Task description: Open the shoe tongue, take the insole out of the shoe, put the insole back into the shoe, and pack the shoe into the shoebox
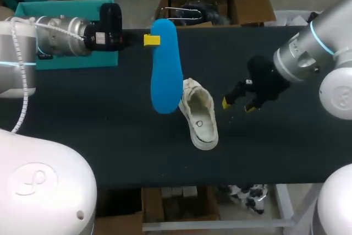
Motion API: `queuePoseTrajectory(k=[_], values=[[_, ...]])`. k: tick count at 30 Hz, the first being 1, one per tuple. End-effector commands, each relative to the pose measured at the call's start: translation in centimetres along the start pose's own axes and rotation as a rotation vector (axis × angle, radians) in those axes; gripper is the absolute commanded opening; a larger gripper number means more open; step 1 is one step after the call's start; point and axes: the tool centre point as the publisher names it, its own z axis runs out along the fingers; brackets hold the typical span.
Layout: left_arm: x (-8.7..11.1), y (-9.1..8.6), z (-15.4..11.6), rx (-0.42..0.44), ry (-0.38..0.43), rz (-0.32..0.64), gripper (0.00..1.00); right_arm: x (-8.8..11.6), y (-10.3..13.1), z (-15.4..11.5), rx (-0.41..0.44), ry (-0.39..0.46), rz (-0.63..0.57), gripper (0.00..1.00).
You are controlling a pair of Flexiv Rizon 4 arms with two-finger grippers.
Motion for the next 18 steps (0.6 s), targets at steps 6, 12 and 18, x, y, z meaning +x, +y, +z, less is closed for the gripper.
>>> queuePoseTrajectory(k=[6, 12, 18], values=[[0.3, 0.1, 0.1, 0.004, -0.031, 0.0, 0.0, 3.0, -0.8, -1.1, 0.097, 0.143, 0.36, 1.0], [0.3, 0.1, 0.1, 0.004, -0.031, 0.0, 0.0, 4.4, -2.0, -1.3, 0.157, 0.152, 0.484, 1.0], [0.3, 0.1, 0.1, 0.004, -0.031, 0.0, 0.0, 4.4, -2.0, -1.3, 0.157, 0.152, 0.484, 1.0]])
